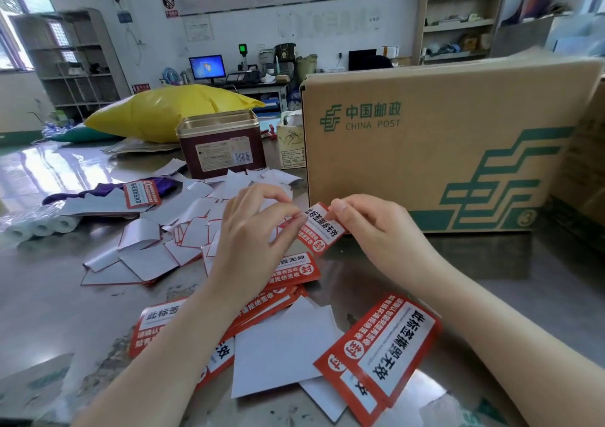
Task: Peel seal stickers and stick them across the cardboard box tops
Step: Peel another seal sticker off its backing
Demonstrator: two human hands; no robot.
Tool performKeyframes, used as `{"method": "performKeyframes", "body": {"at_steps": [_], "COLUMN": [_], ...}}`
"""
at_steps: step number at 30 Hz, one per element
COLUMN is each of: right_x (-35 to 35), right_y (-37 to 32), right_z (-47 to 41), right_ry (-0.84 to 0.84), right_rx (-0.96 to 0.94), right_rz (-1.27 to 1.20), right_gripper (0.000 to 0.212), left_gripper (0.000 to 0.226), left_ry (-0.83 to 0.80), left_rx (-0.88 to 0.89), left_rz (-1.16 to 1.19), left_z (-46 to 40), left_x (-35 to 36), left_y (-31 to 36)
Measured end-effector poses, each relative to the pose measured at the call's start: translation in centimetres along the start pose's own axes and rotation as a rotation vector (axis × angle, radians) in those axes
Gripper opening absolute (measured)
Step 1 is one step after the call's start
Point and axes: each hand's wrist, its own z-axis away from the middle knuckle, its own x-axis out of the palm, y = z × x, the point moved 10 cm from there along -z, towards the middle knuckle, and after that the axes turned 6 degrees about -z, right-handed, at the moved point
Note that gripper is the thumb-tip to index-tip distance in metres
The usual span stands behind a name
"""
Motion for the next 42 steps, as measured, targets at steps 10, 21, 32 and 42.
{"method": "performKeyframes", "body": {"at_steps": [10, 21, 32, 42], "right_x": [-2.8, -0.9, -2.7, -3.0], "right_y": [2.4, 2.9, 2.8, 1.4], "right_z": [-0.3, 0.0, -0.3, 0.3], "right_ry": [0.286, 0.145, 0.263, 0.326], "right_rx": [0.146, 0.270, 0.133, -0.023], "right_rz": [-0.525, -0.477, -0.247, -0.014], "right_gripper": [0.017, 0.040, 0.017, 0.023], "left_gripper": [0.022, 0.055, 0.025, 0.021], "left_ry": [-0.103, -0.284, -0.340, -0.073], "left_rx": [-0.221, -0.766, -0.728, -0.517], "left_rz": [0.252, 1.143, 0.733, 0.138], "left_z": [0.2, 2.3, 2.7, 1.0], "left_x": [1.0, 4.6, 4.6, 2.1], "left_y": [-0.9, -2.7, -3.8, -4.2]}}
